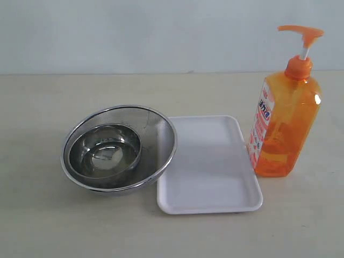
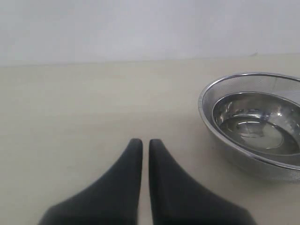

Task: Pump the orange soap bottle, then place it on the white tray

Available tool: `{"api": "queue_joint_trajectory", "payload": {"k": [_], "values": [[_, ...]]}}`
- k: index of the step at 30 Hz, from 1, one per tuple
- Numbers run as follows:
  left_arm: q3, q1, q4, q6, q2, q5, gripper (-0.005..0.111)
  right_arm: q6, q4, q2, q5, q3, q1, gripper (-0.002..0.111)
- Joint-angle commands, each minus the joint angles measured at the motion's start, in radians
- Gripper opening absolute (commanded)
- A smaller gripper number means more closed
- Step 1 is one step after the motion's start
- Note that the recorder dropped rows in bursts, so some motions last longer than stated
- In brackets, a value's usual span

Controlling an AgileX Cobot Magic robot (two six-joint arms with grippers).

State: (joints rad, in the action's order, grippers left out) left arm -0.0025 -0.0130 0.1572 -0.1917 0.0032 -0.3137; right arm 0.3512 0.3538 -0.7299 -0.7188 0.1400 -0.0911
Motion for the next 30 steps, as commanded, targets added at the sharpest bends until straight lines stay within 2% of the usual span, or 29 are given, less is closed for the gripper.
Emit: {"api": "queue_joint_trajectory", "payload": {"k": [1,4,6,9,10,19,30], "values": [[0.003,-0.003,0.005,-0.003,-0.003,0.000,0.005,0.013,0.057,-0.101,-0.034,-0.004,0.001,0.008],[0.003,-0.003,0.005,-0.003,-0.003,0.000,0.005,0.013,0.076,-0.194,-0.071,-0.004,0.001,0.027],[0.003,-0.003,0.005,-0.003,-0.003,0.000,0.005,0.013,0.102,-0.243,-0.126,-0.004,0.001,0.051],[0.003,-0.003,0.005,-0.003,-0.003,0.000,0.005,-0.012,0.100,-0.275,-0.177,-0.004,0.001,0.094],[0.003,-0.003,0.005,-0.003,-0.003,0.000,0.005,-0.021,0.100,-0.279,-0.188,-0.004,0.001,0.103],[0.003,-0.003,0.005,-0.003,-0.003,0.000,0.005,-0.021,0.097,-0.279,-0.186,-0.015,0.001,0.104],[0.003,-0.003,0.005,-0.003,-0.003,0.000,0.005,-0.092,-0.054,-0.281,-0.278,-0.020,0.001,0.104]]}}
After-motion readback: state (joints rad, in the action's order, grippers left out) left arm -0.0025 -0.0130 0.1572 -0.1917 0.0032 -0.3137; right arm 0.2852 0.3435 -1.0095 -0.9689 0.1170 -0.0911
